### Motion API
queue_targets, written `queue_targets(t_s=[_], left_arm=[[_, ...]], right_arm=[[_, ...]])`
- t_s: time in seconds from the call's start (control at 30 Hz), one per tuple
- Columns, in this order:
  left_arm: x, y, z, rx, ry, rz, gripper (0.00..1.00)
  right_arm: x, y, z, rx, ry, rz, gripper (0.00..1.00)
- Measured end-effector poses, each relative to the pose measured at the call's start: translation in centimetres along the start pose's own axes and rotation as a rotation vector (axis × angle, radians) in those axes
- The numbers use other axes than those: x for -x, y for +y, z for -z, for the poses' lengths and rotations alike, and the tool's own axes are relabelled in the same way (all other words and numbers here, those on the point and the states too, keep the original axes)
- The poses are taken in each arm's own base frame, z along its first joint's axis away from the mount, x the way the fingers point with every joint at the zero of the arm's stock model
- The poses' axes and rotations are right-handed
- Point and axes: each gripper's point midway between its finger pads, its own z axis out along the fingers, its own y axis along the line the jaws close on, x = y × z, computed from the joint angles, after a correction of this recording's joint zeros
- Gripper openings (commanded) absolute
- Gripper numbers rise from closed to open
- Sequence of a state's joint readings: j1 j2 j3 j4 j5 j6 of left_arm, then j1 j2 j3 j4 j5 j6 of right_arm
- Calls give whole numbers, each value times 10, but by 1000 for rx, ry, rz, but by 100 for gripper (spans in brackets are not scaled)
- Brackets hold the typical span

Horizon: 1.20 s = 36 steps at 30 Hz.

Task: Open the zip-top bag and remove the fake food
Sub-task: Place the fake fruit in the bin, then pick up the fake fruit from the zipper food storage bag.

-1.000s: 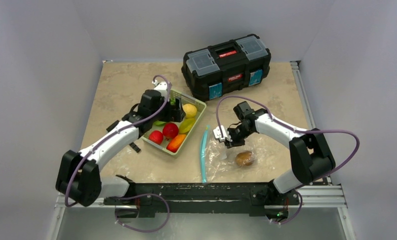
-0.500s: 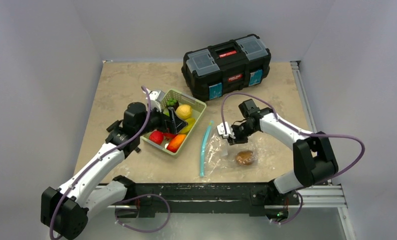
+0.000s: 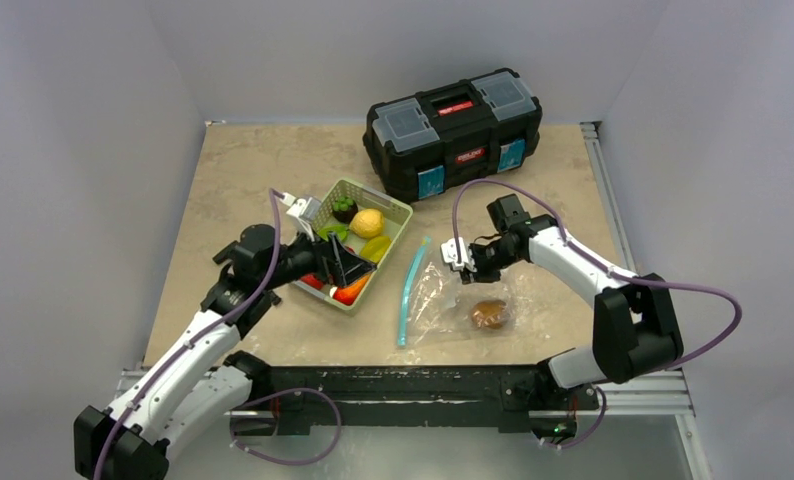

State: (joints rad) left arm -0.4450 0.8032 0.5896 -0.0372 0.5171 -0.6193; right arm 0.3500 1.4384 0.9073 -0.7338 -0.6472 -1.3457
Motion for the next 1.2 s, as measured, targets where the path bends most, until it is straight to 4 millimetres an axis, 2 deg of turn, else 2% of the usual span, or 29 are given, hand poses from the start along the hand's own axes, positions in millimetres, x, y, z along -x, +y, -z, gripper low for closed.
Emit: queue_targets(t_s=[0.27,0.53,0.63,0.77,0.87,1.0,1.2], left_arm=[[-26,0,5,-42,69,28,100],[-57,0,2,-75,180,55,100],[-73,-7,2,-83,230,25,100],[-95,-18,2,-99,293,-30,100],[-98,-18,3,-80,292,-64,100],[-91,-18,8,-59,247,-98,100],[-84,-24,16,-76,198,-107,100]], right_arm=[[-3,-5,2,-21,0,-7,25],[-1,-3,4,-23,-15,-30,53],[9,0,14,-32,-55,-27,61],[33,2,42,-107,-109,31,63],[41,7,57,-145,-114,55,63],[40,24,70,-145,-101,42,63],[14,57,69,-122,-9,-19,63]])
